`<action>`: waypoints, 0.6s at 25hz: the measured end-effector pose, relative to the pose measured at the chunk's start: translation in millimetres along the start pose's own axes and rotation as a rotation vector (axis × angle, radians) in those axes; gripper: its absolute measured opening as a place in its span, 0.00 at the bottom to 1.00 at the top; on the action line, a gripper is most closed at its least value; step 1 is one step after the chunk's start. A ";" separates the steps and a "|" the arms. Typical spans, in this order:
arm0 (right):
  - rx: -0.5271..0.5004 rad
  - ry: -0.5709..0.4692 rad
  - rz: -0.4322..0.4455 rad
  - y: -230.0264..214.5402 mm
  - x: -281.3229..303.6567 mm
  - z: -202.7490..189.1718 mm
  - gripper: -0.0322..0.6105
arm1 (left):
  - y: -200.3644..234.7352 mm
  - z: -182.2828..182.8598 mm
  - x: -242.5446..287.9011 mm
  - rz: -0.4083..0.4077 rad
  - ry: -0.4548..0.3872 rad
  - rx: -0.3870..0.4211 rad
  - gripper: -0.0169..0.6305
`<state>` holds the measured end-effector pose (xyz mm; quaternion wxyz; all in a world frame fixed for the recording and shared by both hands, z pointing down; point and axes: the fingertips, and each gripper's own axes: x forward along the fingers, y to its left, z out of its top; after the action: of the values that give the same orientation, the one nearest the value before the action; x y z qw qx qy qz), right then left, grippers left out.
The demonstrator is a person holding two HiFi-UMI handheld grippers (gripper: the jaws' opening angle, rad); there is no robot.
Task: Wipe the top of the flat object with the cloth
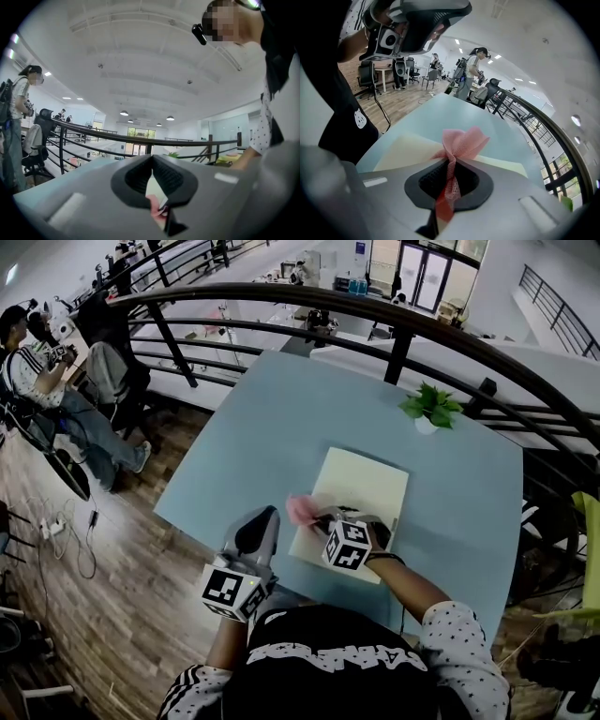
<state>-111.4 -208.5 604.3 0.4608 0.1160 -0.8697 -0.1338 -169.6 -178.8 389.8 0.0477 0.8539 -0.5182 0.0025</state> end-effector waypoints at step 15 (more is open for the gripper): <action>0.008 -0.043 0.107 43.1 -9.4 17.4 0.07 | -8.8 1.6 -3.5 0.003 -0.002 0.001 0.03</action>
<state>-124.1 -162.9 602.3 0.4479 0.0681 -0.8849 -0.1078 -163.5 -171.7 387.3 0.0465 0.8532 -0.5195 0.0020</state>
